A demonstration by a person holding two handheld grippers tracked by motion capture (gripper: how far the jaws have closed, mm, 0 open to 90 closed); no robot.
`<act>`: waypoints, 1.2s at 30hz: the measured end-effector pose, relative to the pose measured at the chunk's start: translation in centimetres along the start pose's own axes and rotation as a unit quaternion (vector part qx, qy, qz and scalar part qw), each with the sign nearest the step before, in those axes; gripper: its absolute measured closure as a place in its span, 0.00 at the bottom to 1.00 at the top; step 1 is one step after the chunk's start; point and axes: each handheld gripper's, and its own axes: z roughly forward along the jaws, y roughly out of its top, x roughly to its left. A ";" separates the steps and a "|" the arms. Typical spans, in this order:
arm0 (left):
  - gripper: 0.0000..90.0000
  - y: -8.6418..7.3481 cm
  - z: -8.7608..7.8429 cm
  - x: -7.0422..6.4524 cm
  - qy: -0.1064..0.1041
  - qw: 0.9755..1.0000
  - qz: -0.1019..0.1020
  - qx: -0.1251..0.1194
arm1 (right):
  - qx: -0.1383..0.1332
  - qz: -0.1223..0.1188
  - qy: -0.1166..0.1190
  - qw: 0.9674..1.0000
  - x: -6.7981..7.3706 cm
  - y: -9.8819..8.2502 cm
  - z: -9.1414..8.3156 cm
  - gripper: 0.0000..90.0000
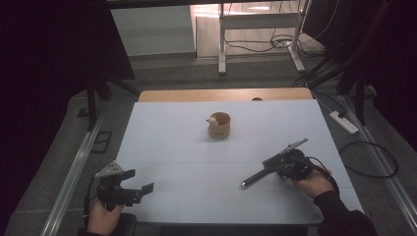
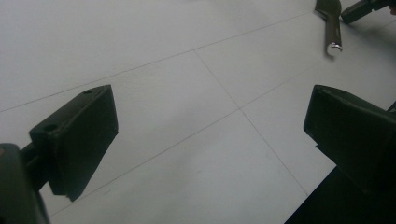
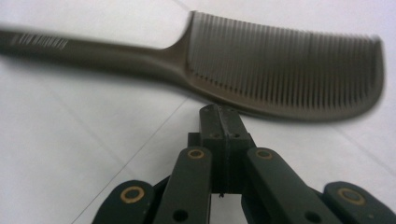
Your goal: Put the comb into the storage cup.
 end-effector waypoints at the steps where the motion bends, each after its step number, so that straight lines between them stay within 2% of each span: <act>1: 0.04 0.0 0.0 0.0 0.001 1.000 0.000 0.000 | -0.002 0.001 -0.002 1.000 -0.2 0.1 0.1 1.00; 10: 0.04 0.0 0.1 0.0 0.000 1.000 -0.002 0.002 | -0.008 0.007 -0.012 1.000 -1.0 1.5 0.8 1.00; 15: 0.04 0.1 0.1 0.1 0.000 1.000 -0.003 0.003 | -0.009 0.001 -0.022 1.000 -1.1 2.5 1.2 1.00; 26: 0.05 0.1 0.1 0.1 -0.001 1.000 -0.005 0.003 | -0.015 -0.018 -0.033 0.999 -0.3 4.8 2.5 1.00; 36: 0.05 0.1 0.1 0.2 -0.001 1.000 -0.006 0.004 | -0.018 -0.041 -0.029 0.999 0.8 6.1 3.3 1.00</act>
